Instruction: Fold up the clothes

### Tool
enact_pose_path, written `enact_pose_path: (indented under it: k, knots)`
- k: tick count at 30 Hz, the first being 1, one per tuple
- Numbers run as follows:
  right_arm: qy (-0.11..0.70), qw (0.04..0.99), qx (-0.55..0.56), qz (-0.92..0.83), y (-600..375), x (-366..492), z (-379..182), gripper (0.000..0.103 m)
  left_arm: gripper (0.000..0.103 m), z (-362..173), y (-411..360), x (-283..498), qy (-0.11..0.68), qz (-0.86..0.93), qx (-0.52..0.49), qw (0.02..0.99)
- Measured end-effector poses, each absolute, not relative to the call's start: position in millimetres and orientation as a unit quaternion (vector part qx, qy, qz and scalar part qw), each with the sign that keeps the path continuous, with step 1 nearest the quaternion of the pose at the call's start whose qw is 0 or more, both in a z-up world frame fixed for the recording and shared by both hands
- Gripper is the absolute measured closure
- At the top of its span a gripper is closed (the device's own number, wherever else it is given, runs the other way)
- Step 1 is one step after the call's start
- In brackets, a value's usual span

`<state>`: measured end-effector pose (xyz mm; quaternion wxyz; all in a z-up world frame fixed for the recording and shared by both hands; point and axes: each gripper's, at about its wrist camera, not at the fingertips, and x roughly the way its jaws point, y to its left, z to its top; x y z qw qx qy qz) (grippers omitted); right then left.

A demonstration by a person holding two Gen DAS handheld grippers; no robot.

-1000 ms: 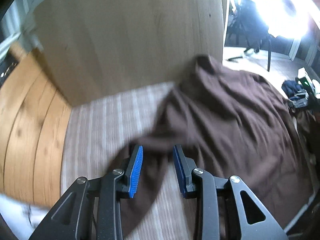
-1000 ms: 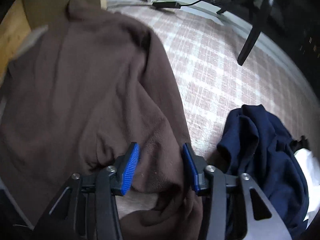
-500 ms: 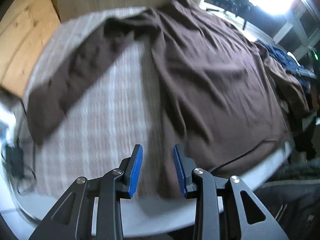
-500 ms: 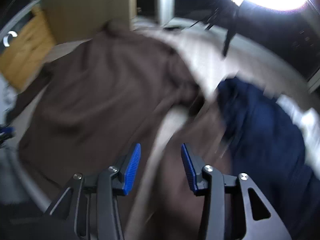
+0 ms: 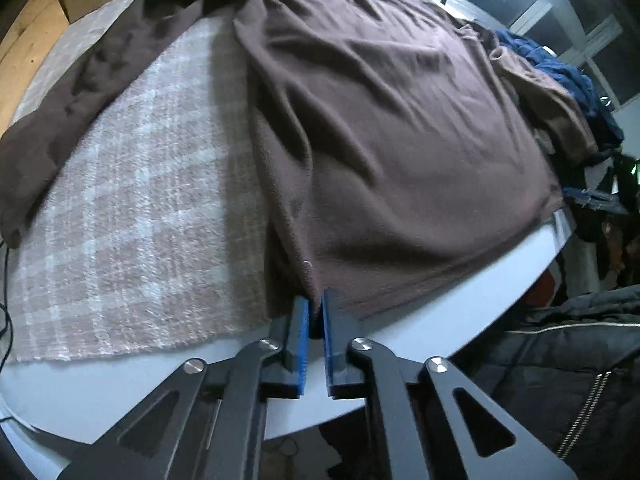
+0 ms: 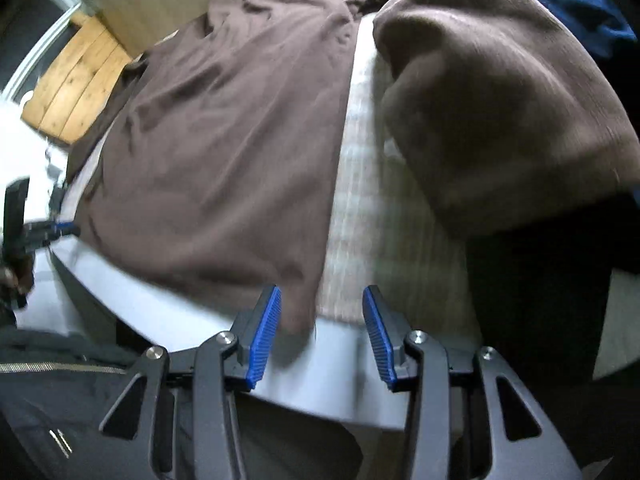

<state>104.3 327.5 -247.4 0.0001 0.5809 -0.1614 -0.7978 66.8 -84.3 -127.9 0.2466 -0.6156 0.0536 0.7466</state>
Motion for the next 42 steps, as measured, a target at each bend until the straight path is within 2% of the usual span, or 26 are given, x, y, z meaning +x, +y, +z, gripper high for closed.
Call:
enact_pose_path:
  k: [9, 10, 11, 13, 19, 21, 25, 29, 31, 35, 39, 42]
  knots:
    - [-0.164, 0.018, 0.554, -0.816, 311, 102, -260, 0.061, 0.099, -120, -74, 73, 0.055, 0.744, -0.611, 0.264]
    - [-0.162, 0.024, 0.551, -0.818, 309, 101, -260, 0.070, 0.099, -116, -75, 73, 0.049, 0.745, -0.610, 0.264]
    - [-0.154, 0.023, 0.551, -0.820, 306, 99, -260, 0.096, 0.099, -112, -75, 72, 0.043, 0.746, -0.610, 0.264]
    - [-0.145, 0.023, 0.547, -0.824, 301, 96, -255, 0.097, 0.099, -105, -76, 71, 0.030, 0.747, -0.610, 0.263]
    - [-0.223, 0.026, 0.458, -0.860, 334, 123, -180, 0.097, 0.099, -71, -96, 80, -0.057, 0.748, -0.608, 0.261]
    - [-0.241, 0.014, 0.450, -0.860, 345, 127, -174, 0.097, 0.099, -92, -91, 82, -0.059, 0.738, -0.622, 0.255]
    - [-0.152, -0.024, 0.548, -0.822, 323, 107, -223, 0.097, 0.099, -151, -75, 83, -0.041, 0.710, -0.665, 0.229]
    - [-0.049, -0.034, 0.632, -0.773, 297, 87, -249, 0.093, 0.090, -146, -76, 77, -0.030, 0.711, -0.666, 0.225]
    - [-0.048, -0.036, 0.628, -0.776, 300, 82, -233, 0.092, 0.092, -125, -86, 69, -0.012, 0.734, -0.643, 0.220]
    - [-0.059, -0.035, 0.587, -0.806, 311, 54, -182, 0.089, 0.085, -97, -98, 37, 0.005, 0.764, -0.610, 0.211]
    - [-0.050, 0.018, 0.540, -0.840, 281, -11, -150, 0.088, 0.084, -110, -92, 13, -0.003, 0.753, -0.616, 0.233]
    - [-0.047, 0.086, 0.510, -0.854, 233, -75, -141, 0.081, 0.084, -134, -83, 28, 0.001, 0.736, -0.628, 0.254]
